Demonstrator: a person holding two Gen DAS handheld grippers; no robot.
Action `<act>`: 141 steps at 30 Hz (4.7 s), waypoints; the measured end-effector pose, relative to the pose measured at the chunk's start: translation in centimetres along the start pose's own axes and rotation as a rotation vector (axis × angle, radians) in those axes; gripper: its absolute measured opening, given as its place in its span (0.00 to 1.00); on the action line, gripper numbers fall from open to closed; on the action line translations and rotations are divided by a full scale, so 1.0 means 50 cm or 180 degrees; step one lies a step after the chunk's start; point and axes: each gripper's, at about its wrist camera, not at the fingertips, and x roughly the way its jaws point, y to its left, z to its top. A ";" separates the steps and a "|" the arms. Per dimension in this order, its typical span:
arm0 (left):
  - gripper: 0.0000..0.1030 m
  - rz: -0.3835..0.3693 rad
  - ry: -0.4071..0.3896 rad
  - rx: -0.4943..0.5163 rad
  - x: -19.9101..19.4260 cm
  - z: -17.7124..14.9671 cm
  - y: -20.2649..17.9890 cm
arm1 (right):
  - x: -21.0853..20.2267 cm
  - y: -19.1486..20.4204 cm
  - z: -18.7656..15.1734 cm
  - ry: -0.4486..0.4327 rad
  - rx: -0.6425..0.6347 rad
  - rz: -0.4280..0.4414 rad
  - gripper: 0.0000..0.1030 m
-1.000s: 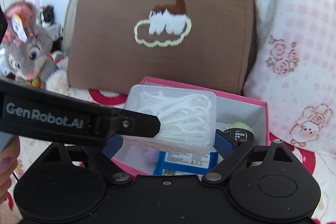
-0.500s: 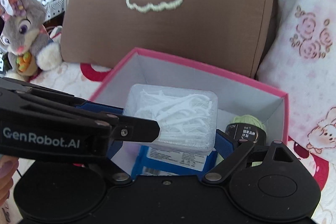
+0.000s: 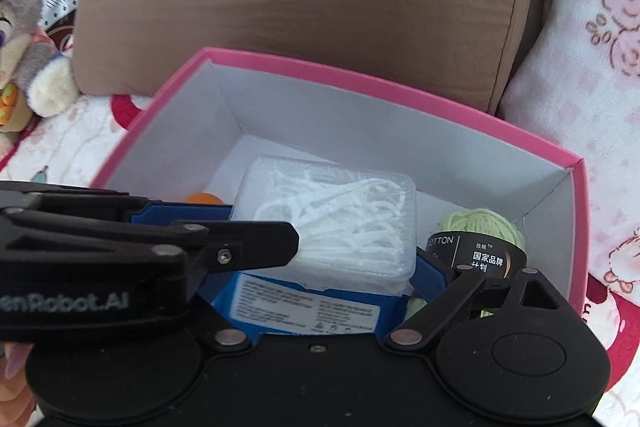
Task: Organize objects
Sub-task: 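Lower the floss-pick box into the pink box with the left tool, then open the left tool and withdraw it from the pink box, then move the left tool toward the white tissue pack beside the box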
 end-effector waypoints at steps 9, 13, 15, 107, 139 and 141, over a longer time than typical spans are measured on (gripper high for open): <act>0.35 0.0007 0.0167 -0.0110 0.044 -0.012 0.033 | 0.038 -0.002 -0.012 0.0248 -0.0065 -0.0026 0.91; 0.30 0.0016 0.0162 -0.0095 0.048 -0.014 0.032 | 0.030 -0.007 -0.021 0.0175 -0.0007 -0.0075 0.90; 0.30 0.0015 0.0160 -0.0068 0.051 -0.016 0.030 | 0.023 -0.005 -0.027 0.0155 -0.0036 -0.0103 0.90; 0.63 0.0153 0.0837 0.1246 -0.465 -0.174 -0.256 | -0.547 0.199 -0.335 -0.0678 0.0191 -0.0050 0.81; 0.68 0.0212 0.0934 0.0906 -0.175 -0.219 -0.104 | -0.206 0.145 -0.356 -0.0258 0.0116 -0.0297 0.84; 0.68 0.0195 0.0912 0.0883 -0.162 -0.223 -0.095 | -0.188 0.130 -0.379 -0.0282 0.0313 -0.0333 0.84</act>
